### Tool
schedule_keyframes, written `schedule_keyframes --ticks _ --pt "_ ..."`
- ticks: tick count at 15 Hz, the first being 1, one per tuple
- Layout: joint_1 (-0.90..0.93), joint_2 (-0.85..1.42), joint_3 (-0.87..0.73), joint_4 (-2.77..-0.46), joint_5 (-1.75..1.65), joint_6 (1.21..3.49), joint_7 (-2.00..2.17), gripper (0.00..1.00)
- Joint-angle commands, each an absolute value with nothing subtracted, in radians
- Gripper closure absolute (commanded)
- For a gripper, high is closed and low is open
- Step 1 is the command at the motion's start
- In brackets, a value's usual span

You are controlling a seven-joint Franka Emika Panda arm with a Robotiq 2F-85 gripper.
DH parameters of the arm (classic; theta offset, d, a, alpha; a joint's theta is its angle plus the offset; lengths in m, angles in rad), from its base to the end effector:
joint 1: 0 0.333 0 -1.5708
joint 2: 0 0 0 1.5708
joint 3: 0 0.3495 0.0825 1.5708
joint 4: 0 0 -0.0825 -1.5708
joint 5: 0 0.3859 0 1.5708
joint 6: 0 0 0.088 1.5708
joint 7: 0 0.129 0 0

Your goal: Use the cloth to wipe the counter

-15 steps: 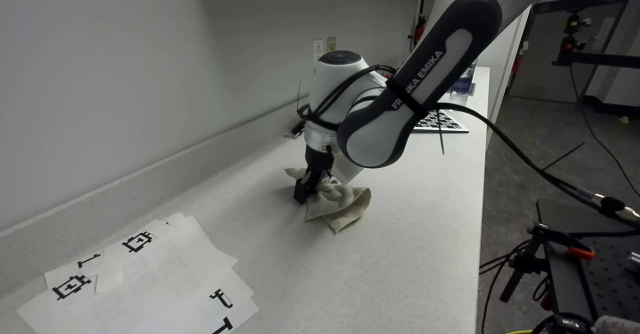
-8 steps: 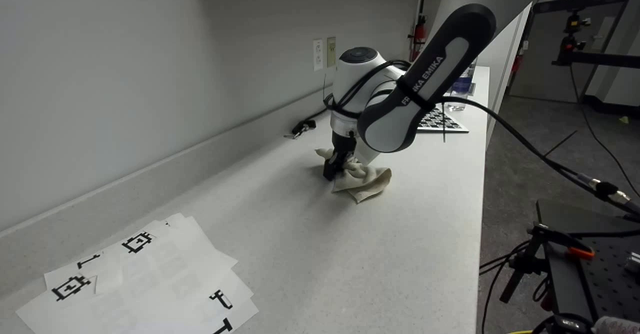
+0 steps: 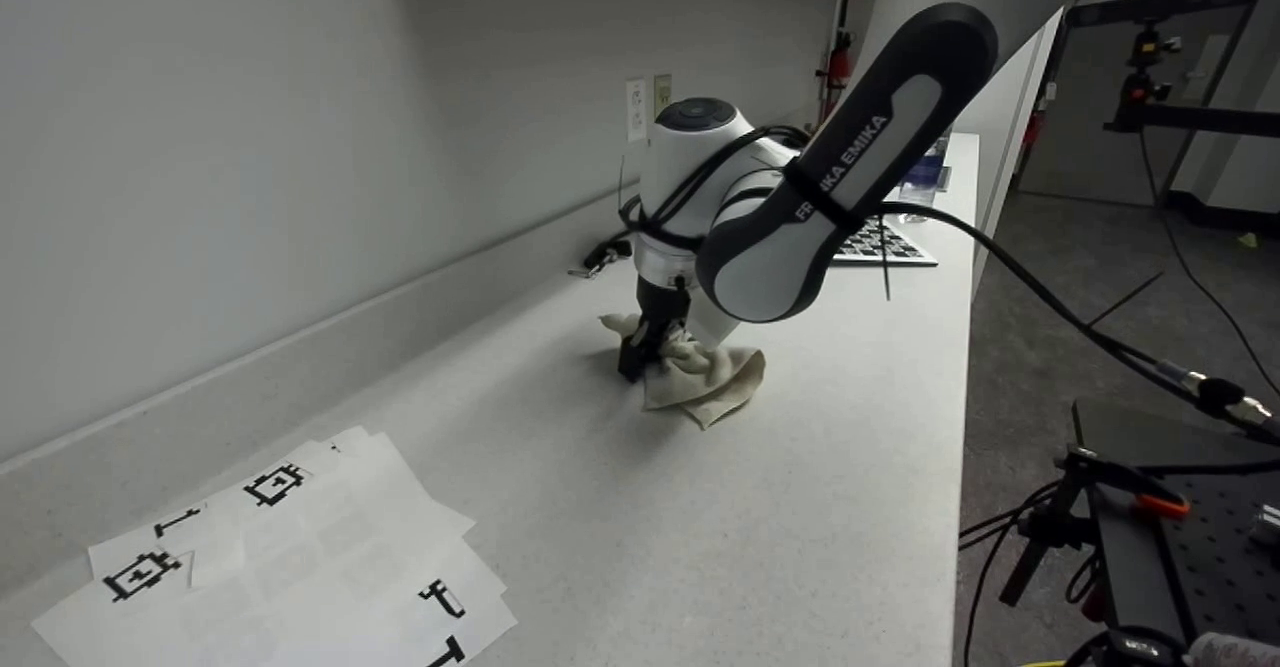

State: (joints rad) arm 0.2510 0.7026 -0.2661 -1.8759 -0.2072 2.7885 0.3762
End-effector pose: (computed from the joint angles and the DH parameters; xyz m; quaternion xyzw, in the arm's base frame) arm 0.6801 0.0109 0.1689 0.9840 -0.0610 0.1297 0.1058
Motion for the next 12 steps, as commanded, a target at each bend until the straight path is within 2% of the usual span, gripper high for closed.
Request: schedule_keyframes --ticks 1,6,12 --pt "0.261 0.717 -0.199 -1.827 -0.192 2.785 0.341 0.96" --pt "0.253 0.710 -0.161 -1.830 -0.193 2.788 0.322 0.96" --pt "0.250 0.683 -0.259 -1.898 -0.215 2.813 0.358 0.96"
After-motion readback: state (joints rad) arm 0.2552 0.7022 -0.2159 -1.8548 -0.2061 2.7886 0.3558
